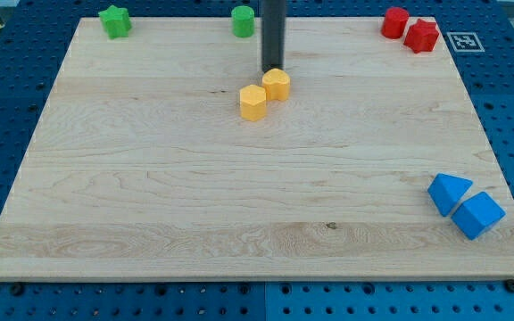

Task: Move the red star to the bottom center

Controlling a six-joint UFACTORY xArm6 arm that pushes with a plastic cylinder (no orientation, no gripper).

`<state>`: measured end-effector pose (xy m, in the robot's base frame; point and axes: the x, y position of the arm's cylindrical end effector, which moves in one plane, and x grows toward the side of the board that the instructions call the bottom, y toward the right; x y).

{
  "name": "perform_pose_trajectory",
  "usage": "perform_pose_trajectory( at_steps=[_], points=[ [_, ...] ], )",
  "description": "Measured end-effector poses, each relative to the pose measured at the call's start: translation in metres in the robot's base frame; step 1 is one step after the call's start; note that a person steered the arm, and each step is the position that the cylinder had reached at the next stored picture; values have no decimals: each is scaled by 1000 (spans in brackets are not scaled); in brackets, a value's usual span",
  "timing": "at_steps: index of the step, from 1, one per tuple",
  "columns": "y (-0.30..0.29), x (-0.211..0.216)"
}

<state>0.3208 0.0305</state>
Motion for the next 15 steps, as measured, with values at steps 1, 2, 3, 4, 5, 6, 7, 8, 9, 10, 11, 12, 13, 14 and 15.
perform_pose_trajectory(
  at_steps=[1, 2, 3, 4, 5, 6, 7, 8, 9, 10, 11, 12, 13, 14, 15],
  points=[
    [1, 0],
    [0, 0],
    [1, -13],
    [32, -21],
    [99, -19],
    [179, -8],
    [257, 12],
    [293, 2],
    [305, -33],
    [299, -80],
    [279, -106],
    [268, -94],
    [238, -94],
    [222, -94],
    [222, -75]
  ],
)
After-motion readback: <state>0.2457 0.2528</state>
